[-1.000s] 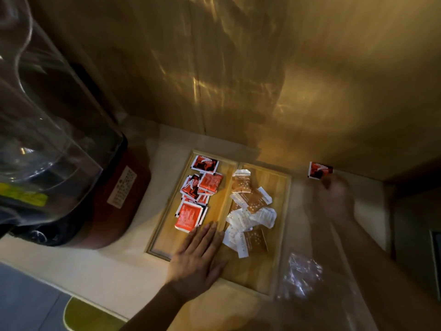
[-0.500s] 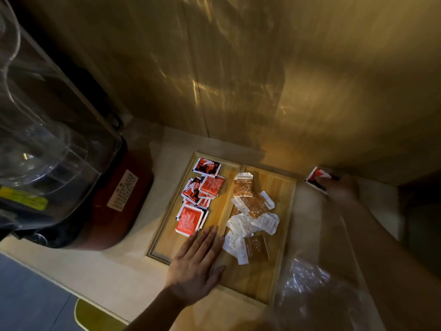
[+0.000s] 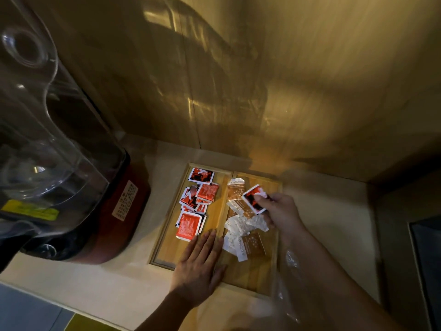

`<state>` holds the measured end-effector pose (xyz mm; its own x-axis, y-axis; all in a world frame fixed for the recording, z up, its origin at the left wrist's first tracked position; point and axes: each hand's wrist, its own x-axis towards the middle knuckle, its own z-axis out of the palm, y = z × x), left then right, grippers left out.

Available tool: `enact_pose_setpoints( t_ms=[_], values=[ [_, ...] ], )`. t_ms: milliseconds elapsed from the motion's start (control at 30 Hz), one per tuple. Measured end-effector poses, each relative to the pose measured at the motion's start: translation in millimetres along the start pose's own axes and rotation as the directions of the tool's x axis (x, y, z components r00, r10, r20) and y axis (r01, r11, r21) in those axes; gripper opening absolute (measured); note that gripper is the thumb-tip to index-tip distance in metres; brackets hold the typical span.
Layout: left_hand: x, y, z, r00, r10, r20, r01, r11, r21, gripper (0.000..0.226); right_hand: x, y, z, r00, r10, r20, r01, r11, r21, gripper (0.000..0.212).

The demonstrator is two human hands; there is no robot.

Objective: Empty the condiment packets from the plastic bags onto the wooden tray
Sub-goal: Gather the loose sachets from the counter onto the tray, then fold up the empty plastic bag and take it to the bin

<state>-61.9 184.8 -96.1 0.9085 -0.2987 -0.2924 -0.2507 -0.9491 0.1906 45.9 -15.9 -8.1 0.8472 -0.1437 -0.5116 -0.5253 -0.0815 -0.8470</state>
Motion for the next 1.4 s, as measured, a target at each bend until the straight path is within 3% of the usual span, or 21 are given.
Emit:
enact_pose_setpoints(
  t_ms=[267,400,600,700,800,967,1133,1267,1400],
  values=[
    [0.0,-2.0,4.3,0.999,0.052,0.002,-0.052,0.998,-0.017,0.058,-18.9,16.4,92.8,0.974,-0.006,0.227,0.025,0.996,-0.083,0.023],
    [-0.8,-2.7,0.9,0.998,0.063,0.020,-0.063,0.998,-0.030,0.060,-14.5,38.4,103.1,0.990,-0.001,0.144,0.047,0.947,-0.319,0.017],
    [-1.3,-2.6,-3.9,0.996,0.074,0.057,-0.070,0.995,-0.071,0.062,-29.1,47.5,78.3,0.994,-0.023,0.110,0.065,0.917,-0.395,0.018],
    [1.0,0.4,-6.0,0.996,0.091,0.011,-0.090,0.995,-0.040,0.059,-37.2,47.4,61.8,0.996,-0.006,0.087,0.038,0.927,-0.374,0.019],
    [1.4,8.0,-20.6,0.996,0.065,-0.063,-0.066,0.998,-0.006,0.059,-48.0,49.9,38.6,1.000,-0.022,-0.002,0.020,0.938,-0.347,0.014],
    [7.4,35.9,-31.9,0.984,0.143,-0.110,-0.147,0.989,-0.027,0.054,-73.5,64.9,-12.0,0.979,-0.045,-0.198,-0.017,0.954,-0.299,0.027],
    [9.4,85.2,-34.4,0.957,0.255,-0.142,-0.280,0.937,-0.208,0.038,-98.0,92.6,-60.4,0.925,-0.032,-0.380,-0.079,0.959,-0.273,0.027],
    [12.9,118.9,-21.7,0.919,0.380,-0.108,-0.389,0.917,-0.088,0.046,-119.6,114.0,-89.3,0.873,-0.024,-0.486,-0.168,0.923,-0.346,0.008],
    [16.7,136.3,0.1,0.895,0.446,-0.033,-0.445,0.895,0.025,0.058,-123.5,147.9,-113.2,0.827,0.057,-0.559,-0.313,0.873,-0.374,0.007]
  ],
)
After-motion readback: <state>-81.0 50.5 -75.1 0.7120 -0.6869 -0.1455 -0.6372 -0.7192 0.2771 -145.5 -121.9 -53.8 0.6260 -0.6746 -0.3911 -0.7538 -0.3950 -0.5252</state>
